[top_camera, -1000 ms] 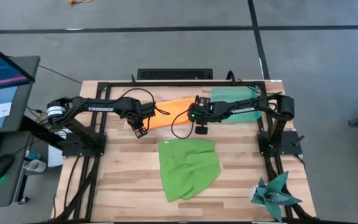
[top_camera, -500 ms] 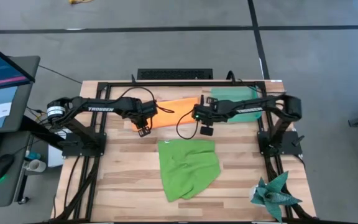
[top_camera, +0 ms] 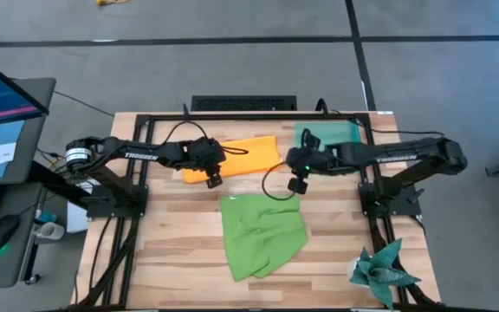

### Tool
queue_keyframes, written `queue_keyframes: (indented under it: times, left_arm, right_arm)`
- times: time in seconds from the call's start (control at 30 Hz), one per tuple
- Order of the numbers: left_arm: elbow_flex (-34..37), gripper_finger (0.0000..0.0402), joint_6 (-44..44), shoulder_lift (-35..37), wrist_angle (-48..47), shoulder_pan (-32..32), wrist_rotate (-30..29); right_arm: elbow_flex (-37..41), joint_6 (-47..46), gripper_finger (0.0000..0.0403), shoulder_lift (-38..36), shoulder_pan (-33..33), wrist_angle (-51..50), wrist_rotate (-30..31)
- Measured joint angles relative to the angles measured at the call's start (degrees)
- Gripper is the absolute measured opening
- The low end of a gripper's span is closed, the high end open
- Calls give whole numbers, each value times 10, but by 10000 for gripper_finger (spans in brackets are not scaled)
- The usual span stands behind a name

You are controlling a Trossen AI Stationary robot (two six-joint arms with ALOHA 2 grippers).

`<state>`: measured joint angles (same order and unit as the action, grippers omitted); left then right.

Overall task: Roll microfiber towels into tight, uniform cylinder then place into a basket
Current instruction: Fold the orange towel

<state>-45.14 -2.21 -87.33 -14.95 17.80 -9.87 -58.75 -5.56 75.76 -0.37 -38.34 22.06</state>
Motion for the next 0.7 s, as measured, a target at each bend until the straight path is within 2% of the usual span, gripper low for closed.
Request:
queue_keyframes:
  times: [0.13, 0.23, 0.4, 0.53, 0.7]
  left_arm:
    - [17, 88, 28, 0, -9, 0, 0]
    - [28, 88, 43, 0, -22, 0, 0]
    - [32, 88, 71, 0, -40, 0, 0]
    - [32, 88, 100, 0, -36, -2, -9]
    - [32, 88, 116, 0, -36, -12, -31]
  right_arm:
    - [41, -63, 86, -13, 41, 32, 52]
    - [66, -96, 81, -1, 71, 79, 47]
    - [71, -143, 74, 58, 119, 151, -12]
    - [71, -146, 69, 116, 150, 233, -94]
    - [71, -146, 65, 176, 171, 279, -150]
